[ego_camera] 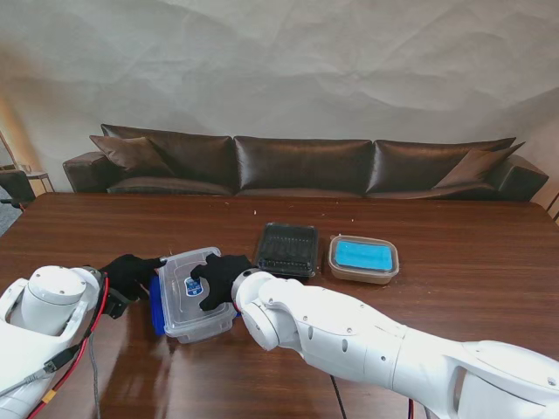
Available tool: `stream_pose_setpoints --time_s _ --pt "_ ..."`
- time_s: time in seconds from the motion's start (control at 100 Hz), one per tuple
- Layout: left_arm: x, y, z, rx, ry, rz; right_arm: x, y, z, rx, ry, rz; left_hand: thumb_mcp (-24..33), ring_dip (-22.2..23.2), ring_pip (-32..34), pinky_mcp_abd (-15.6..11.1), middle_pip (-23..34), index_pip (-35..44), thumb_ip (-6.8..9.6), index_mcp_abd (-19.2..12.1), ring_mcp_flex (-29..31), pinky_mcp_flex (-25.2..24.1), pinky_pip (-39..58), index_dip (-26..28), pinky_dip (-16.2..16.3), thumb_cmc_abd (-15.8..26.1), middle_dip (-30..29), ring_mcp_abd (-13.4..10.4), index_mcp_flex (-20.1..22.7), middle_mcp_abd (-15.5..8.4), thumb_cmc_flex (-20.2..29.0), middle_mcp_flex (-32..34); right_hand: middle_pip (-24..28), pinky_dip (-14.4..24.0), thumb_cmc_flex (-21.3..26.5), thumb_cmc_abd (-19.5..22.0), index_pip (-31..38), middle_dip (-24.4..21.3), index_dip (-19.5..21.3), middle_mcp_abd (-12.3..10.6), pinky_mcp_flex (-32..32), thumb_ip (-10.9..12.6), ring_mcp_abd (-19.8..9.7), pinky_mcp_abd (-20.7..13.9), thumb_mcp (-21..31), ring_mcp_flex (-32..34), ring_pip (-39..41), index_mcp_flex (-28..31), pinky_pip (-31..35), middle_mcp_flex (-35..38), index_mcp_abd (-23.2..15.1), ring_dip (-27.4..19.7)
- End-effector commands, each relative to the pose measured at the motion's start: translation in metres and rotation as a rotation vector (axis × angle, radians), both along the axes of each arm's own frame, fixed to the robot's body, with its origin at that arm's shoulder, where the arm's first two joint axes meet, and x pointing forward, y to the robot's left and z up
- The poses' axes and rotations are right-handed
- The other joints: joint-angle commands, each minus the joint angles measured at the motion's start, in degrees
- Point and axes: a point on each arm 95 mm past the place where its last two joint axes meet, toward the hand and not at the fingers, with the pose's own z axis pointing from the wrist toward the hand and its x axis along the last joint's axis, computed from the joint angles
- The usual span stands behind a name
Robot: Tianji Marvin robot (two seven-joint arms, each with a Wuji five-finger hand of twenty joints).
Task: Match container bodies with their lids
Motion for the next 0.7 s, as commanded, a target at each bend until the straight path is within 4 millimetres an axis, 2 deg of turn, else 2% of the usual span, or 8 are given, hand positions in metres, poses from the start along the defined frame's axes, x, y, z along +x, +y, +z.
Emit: stream_pose_setpoints --time_s 0.0,0.23,0.41,0.53,0.62,0.69 --pt "-0.003 -0.009 0.002 -0.043 0.005 -0.017 -0.009 -0.016 -0.038 -0.076 0.09 -0.022 0.13 1.02 2.09 0.02 -0.18 3.16 1.6 -3.04 1.7 0.38 2.9 0.57 0.43 1.71 0.76 2.01 1.84 0.84 1.8 -0.86 4.66 -1.57 0.48 -1.8 3.21 1.96 0.41 3.35 -36.47 -1.16 1.35 -1.13 -1.45 0.64 0.51 4.27 -0.94 3.61 1.45 0.35" --pt "-0.009 -0.012 0.006 -0.063 -0.001 -0.011 -0.01 -0.015 -0.039 -0.079 0.109 -0.021 0.01 1.8 3.27 -0.19 -0.84 -0.67 1.61 -2.95 1.47 0.05 3.15 -0.95 1.36 2.15 0.85 1.98 2.14 0.9 1.82 -1.23 4.66 -1.57 0.57 -1.71 3.24 1.95 0.45 3.29 -36.47 -1.16 1.35 -1.12 -1.57 0.65 0.46 4.29 -0.95 3.56 1.33 0.32" --pt "-0.014 -0.018 0.012 -0.051 0.009 -0.02 -0.011 -0.014 -0.039 -0.072 0.109 -0.018 -0.03 4.16 7.52 0.34 0.91 -3.87 1.6 -3.72 2.81 1.4 4.17 -2.48 3.17 2.3 3.11 1.87 3.0 0.87 1.73 0.01 4.63 -1.61 0.47 -1.71 3.14 1.95 0.43 3.28 -36.53 -1.15 1.3 -1.2 -1.71 0.51 0.36 4.33 -1.05 3.6 0.99 0.29" --pt "-0.017 -0.022 0.013 0.0 0.026 -0.043 -0.012 -0.012 -0.038 -0.064 0.109 -0.018 0.12 6.96 14.35 1.5 5.51 -5.55 1.69 -4.2 7.19 5.89 6.52 -3.13 5.98 2.03 9.04 0.86 2.91 0.05 2.29 2.17 4.62 -1.62 0.53 -1.63 3.07 1.95 0.44 3.26 -36.52 -1.14 1.3 -1.21 -1.73 0.55 0.39 4.34 -1.06 3.58 0.89 0.31" --pt "-0.019 -0.028 0.012 0.024 0.035 -0.043 -0.012 -0.011 -0.038 -0.06 0.11 -0.016 0.45 6.89 18.31 3.53 9.64 -8.2 1.88 -3.25 12.67 11.72 9.13 -5.55 7.38 1.11 11.98 0.34 3.45 -0.81 4.12 5.26 4.62 -1.62 0.55 -1.64 3.03 1.96 0.45 3.21 -36.52 -1.13 1.42 -1.21 -1.78 0.53 0.4 4.37 -1.06 3.57 0.91 0.32" --pt "-0.019 -0.032 0.011 0.05 0.031 -0.036 -0.012 -0.011 -0.039 -0.062 0.113 -0.012 0.76 5.99 20.12 4.28 12.25 -8.68 2.04 -2.57 16.68 15.83 11.07 -6.39 7.3 0.58 12.59 -0.15 4.1 -1.65 5.43 7.36 4.58 -1.62 0.52 -1.56 3.0 1.95 0.47 3.31 -36.5 -1.13 1.35 -1.25 -1.82 0.64 0.44 4.43 -1.06 3.56 0.82 0.33"
